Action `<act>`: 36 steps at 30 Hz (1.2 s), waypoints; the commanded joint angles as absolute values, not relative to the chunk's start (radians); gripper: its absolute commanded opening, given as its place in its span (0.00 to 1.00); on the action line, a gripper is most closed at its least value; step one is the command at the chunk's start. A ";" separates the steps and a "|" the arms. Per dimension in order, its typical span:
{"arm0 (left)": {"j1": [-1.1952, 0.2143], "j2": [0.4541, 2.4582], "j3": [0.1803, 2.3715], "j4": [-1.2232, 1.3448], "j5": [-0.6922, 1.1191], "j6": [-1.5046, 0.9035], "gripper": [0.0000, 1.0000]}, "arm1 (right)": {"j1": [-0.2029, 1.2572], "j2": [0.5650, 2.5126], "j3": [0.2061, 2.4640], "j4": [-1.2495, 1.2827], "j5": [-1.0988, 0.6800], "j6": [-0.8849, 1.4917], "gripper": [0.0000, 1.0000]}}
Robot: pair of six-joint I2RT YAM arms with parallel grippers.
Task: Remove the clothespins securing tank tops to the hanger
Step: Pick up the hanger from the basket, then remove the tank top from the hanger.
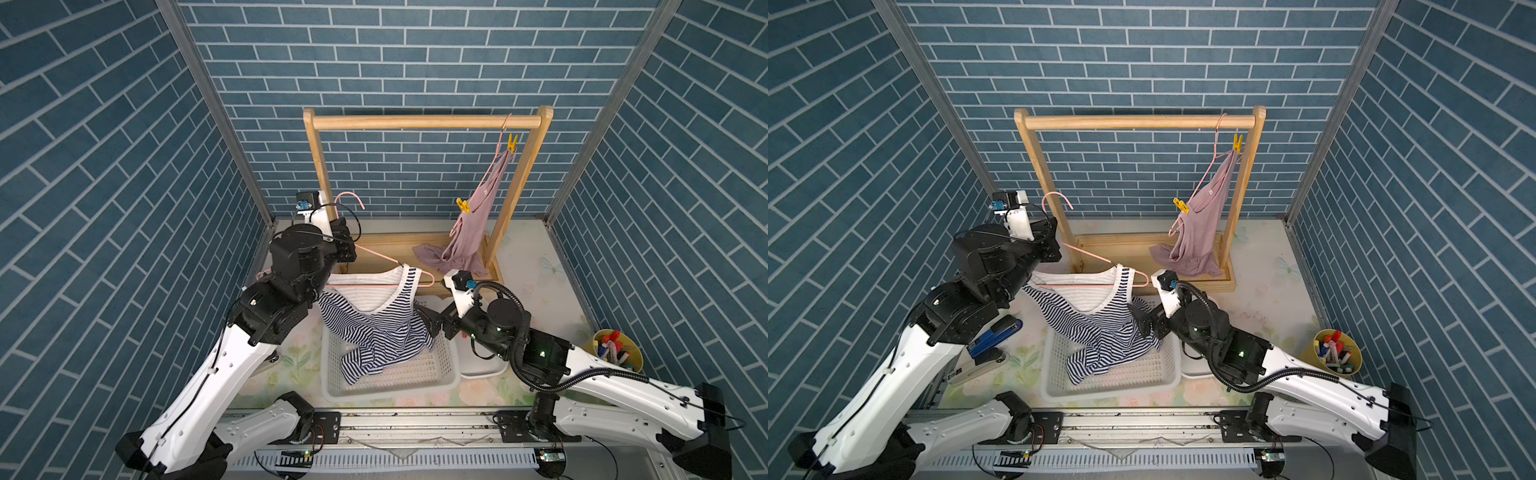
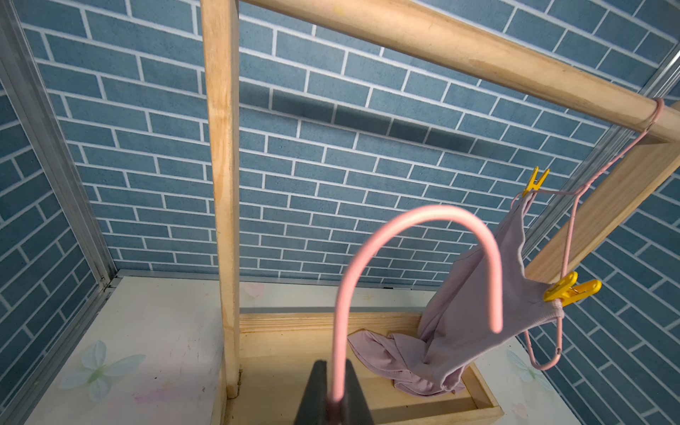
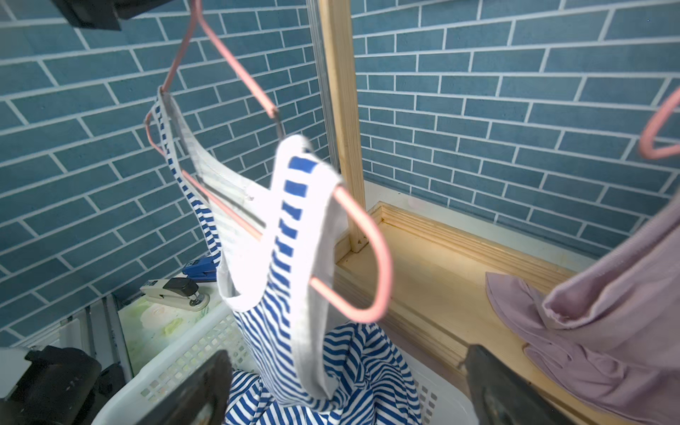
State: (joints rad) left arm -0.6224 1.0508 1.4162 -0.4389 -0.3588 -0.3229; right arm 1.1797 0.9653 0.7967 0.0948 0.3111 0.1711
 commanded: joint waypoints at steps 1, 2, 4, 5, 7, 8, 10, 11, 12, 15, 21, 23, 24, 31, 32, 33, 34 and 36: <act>-0.636 1.031 1.434 -0.384 -0.376 -0.314 0.00 | 1.226 0.989 0.827 0.155 0.481 0.078 0.96; -0.637 1.029 1.431 -0.378 -0.376 -0.316 0.00 | 1.239 0.996 0.825 0.177 0.499 0.074 0.95; -0.643 1.023 1.414 -0.354 -0.373 -0.318 0.00 | 1.256 1.012 0.820 0.230 0.539 0.073 0.94; -0.643 1.021 1.409 -0.346 -0.371 -0.322 0.00 | 1.258 1.021 0.820 0.246 0.542 0.071 0.93; -0.646 1.020 1.405 -0.339 -0.369 -0.326 0.00 | 1.260 1.043 0.826 0.280 0.555 0.060 0.92; -0.648 1.020 1.407 -0.340 -0.370 -0.325 0.00 | 1.259 1.049 0.825 0.300 0.558 0.052 0.92; -0.652 1.021 1.409 -0.345 -0.371 -0.323 0.00 | 1.260 1.057 0.828 0.336 0.550 0.036 0.90; -0.653 1.020 1.410 -0.347 -0.373 -0.324 0.00 | 1.261 1.062 0.830 0.349 0.547 0.031 0.89; -0.653 1.019 1.408 -0.345 -0.373 -0.325 0.00 | 1.260 1.068 0.835 0.360 0.557 0.027 0.89; -0.658 1.014 1.405 -0.342 -0.374 -0.326 0.00 | 1.260 1.096 0.857 0.376 0.566 0.004 0.85; -0.665 1.009 1.410 -0.349 -0.373 -0.325 0.00 | 1.260 1.136 0.871 0.429 0.575 -0.015 0.67; -0.667 1.008 1.412 -0.355 -0.377 -0.321 0.00 | 1.260 1.138 0.874 0.427 0.589 -0.011 0.48; -0.667 1.009 1.414 -0.361 -0.381 -0.318 0.00 | 1.260 1.129 0.873 0.424 0.588 -0.001 0.33; -0.670 1.008 1.408 -0.372 -0.402 -0.306 0.00 | 1.258 1.054 0.852 0.367 0.584 0.046 0.04; -0.672 1.012 1.414 -0.381 -0.411 -0.299 0.00 | 1.258 1.038 0.845 0.355 0.583 0.054 0.06; -0.673 1.016 1.417 -0.387 -0.422 -0.290 0.00 | 1.258 1.021 0.837 0.348 0.583 0.062 0.06; -0.677 1.019 1.421 -0.391 -0.433 -0.284 0.00 | 1.259 1.004 0.830 0.343 0.582 0.071 0.07; -0.684 1.024 1.419 -0.391 -0.461 -0.268 0.00 | 1.257 0.962 0.811 0.331 0.579 0.089 0.10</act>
State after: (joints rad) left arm -0.6716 1.0161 1.4132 -0.3744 -0.4160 -0.3233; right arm 1.2560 1.0229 0.8246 0.3283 0.5640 0.0486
